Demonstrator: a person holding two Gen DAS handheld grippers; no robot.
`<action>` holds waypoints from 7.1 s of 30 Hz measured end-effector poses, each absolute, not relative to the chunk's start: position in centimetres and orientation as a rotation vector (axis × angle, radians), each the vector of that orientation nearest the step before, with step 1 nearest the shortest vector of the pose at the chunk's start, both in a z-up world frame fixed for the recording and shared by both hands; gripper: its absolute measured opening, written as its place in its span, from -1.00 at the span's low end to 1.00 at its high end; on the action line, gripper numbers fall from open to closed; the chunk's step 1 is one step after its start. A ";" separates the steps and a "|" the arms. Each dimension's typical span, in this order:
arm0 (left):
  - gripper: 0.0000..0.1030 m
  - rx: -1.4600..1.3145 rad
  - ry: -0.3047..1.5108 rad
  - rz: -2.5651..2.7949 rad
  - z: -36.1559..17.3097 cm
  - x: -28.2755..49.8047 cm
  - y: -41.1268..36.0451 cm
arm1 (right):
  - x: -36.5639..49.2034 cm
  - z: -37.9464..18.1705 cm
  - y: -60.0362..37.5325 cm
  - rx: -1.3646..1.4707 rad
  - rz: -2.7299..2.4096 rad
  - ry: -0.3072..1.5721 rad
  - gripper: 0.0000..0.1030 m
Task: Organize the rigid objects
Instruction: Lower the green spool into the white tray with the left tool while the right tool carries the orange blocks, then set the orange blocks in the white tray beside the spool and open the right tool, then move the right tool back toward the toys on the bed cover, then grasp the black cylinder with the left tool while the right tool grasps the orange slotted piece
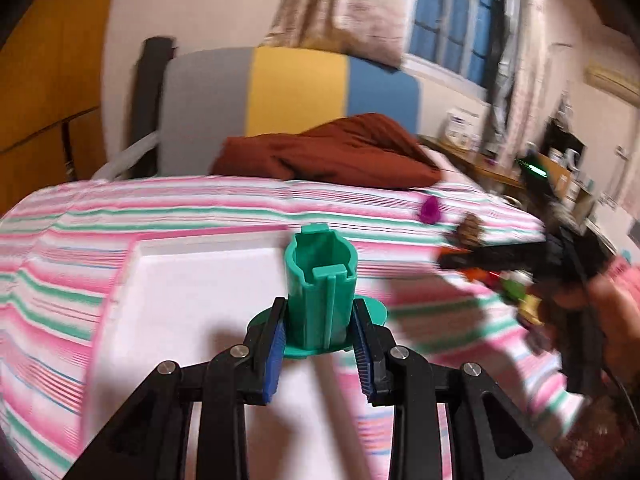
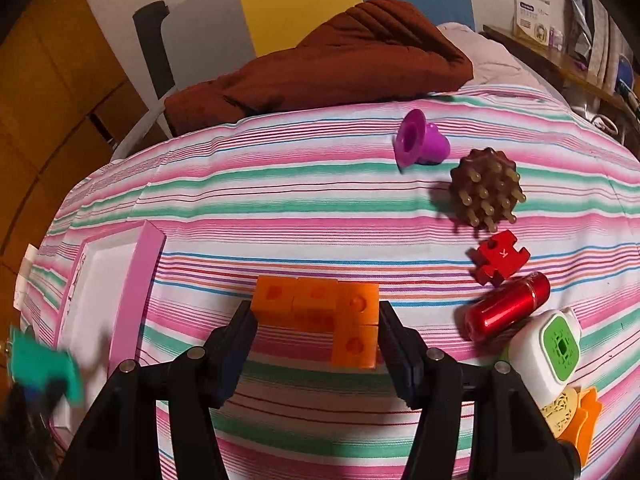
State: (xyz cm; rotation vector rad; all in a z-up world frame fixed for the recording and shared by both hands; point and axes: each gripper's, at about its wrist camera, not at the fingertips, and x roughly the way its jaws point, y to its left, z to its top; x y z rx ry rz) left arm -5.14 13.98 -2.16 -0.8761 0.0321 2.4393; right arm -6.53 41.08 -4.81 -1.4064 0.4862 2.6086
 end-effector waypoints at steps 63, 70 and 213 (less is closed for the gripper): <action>0.92 -1.202 -0.150 2.537 -5.2 -5.4 5.9 | -7.2 -2.5 26.8 -1.314 2.867 -0.030 0.18; 0.92 -1.231 -0.111 2.567 -5.5 -5.0 4.7 | -9.6 -1.5 22.5 -1.386 2.959 0.016 0.18; 0.99 -1.003 0.193 2.216 -2.7 -1.8 34.3 | 8.4 -6.5 54.1 -1.178 1.984 0.863 -0.49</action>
